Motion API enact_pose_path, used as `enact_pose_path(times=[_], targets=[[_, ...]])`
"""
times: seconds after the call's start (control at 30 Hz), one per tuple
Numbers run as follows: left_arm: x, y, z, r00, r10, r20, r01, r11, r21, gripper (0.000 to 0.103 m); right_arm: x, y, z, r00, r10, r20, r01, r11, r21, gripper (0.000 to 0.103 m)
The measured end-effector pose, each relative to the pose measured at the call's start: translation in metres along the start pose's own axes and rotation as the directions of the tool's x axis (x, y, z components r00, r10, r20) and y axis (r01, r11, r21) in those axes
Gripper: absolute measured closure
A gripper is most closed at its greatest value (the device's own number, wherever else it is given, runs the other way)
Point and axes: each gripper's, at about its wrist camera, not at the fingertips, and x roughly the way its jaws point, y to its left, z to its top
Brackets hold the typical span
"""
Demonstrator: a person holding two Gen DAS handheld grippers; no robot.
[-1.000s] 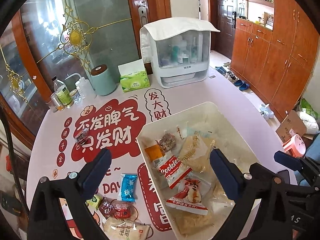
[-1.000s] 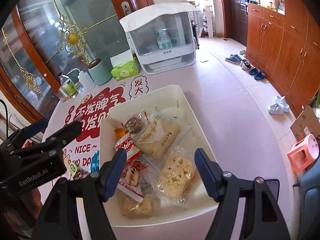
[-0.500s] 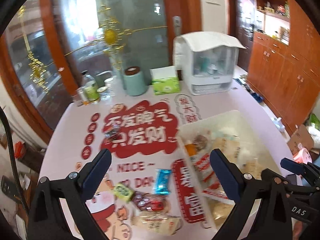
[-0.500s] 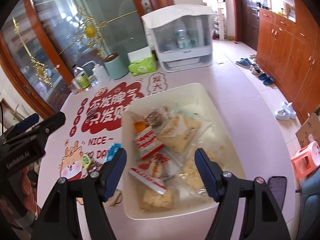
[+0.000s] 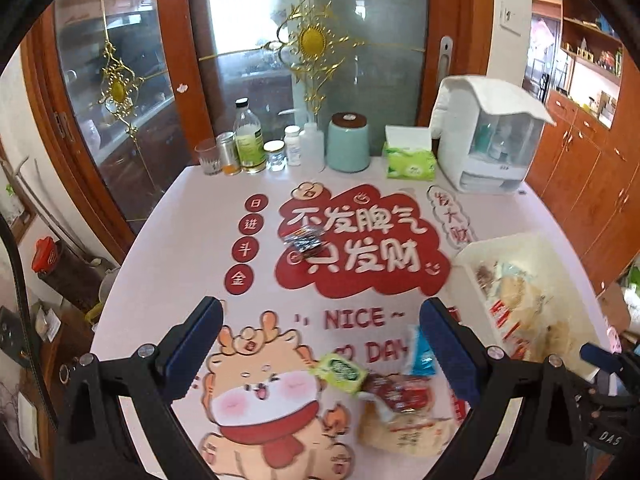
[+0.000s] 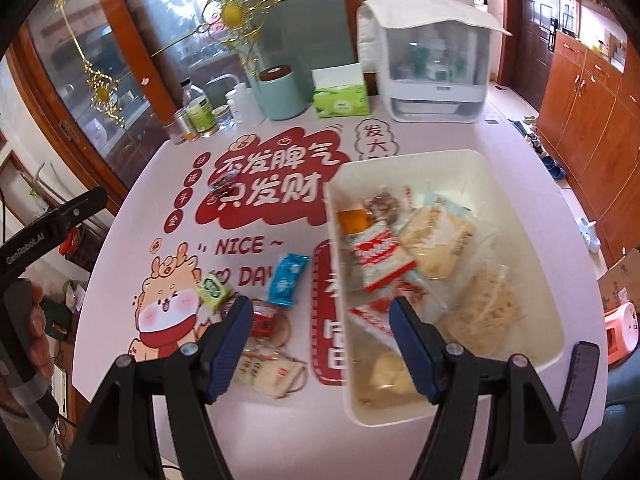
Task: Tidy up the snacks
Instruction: 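Grasp the green pack with the left tool while the right tool grasps the brown chocolate bag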
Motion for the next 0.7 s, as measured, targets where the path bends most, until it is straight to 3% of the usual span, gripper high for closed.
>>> enact_pose_path(times=[0.17, 0.27, 0.3, 0.4, 0.43, 0.47, 0.5, 0.57, 0.67, 0.7], targets=[[0.044, 0.021, -0.008, 0.997, -0.016, -0.078, 0.027, 0.989, 0.143, 0.005, 0.024, 0.040, -0.003, 1.000, 0.012, -0.013, -0.012, 1.000, 0.004, 0.032], [0.077, 0.018, -0.020, 0.993, -0.029, -0.113, 0.062, 0.952, 0.300, 0.005, 0.050, 0.062, -0.010, 0.998, 0.058, -0.037, -0.058, 0.998, -0.001, 0.032], [0.088, 0.015, -0.025, 0.990, -0.043, -0.132, 0.089, 0.928, 0.362, 0.005, 0.061, 0.070, -0.013, 0.997, 0.065, -0.049, -0.066, 0.998, -0.011, 0.032], [0.120, 0.007, -0.043, 0.973, -0.103, -0.206, 0.201, 0.820, 0.536, 0.005, 0.090, 0.091, -0.022, 0.994, 0.068, -0.086, -0.073, 0.995, -0.062, 0.032], [0.127, 0.004, -0.049, 0.963, -0.131, -0.235, 0.248, 0.768, 0.590, 0.005, 0.103, 0.099, -0.026, 0.993, 0.065, -0.103, -0.074, 0.993, -0.094, 0.032], [0.136, 0.001, -0.056, 0.953, -0.150, -0.261, 0.290, 0.698, 0.655, 0.005, 0.113, 0.105, -0.028, 0.991, 0.057, -0.118, -0.072, 0.989, -0.126, 0.032], [0.141, -0.001, -0.060, 0.949, -0.155, -0.273, 0.306, 0.661, 0.685, 0.005, 0.120, 0.110, -0.029, 0.990, 0.055, -0.126, -0.074, 0.985, -0.155, 0.032], [0.153, -0.004, -0.068, 0.932, -0.178, -0.314, 0.359, 0.562, 0.745, 0.005, 0.140, 0.118, -0.033, 0.988, 0.024, -0.149, -0.059, 0.971, -0.233, 0.032], [0.176, -0.009, -0.073, 0.891, -0.216, -0.400, 0.454, 0.467, 0.759, 0.005, 0.165, 0.123, -0.035, 0.980, 0.022, -0.200, -0.081, 0.953, -0.291, 0.032], [0.181, -0.011, -0.075, 0.883, -0.219, -0.416, 0.469, 0.454, 0.757, 0.005, 0.172, 0.124, -0.036, 0.977, 0.021, -0.214, -0.086, 0.949, -0.303, 0.032]])
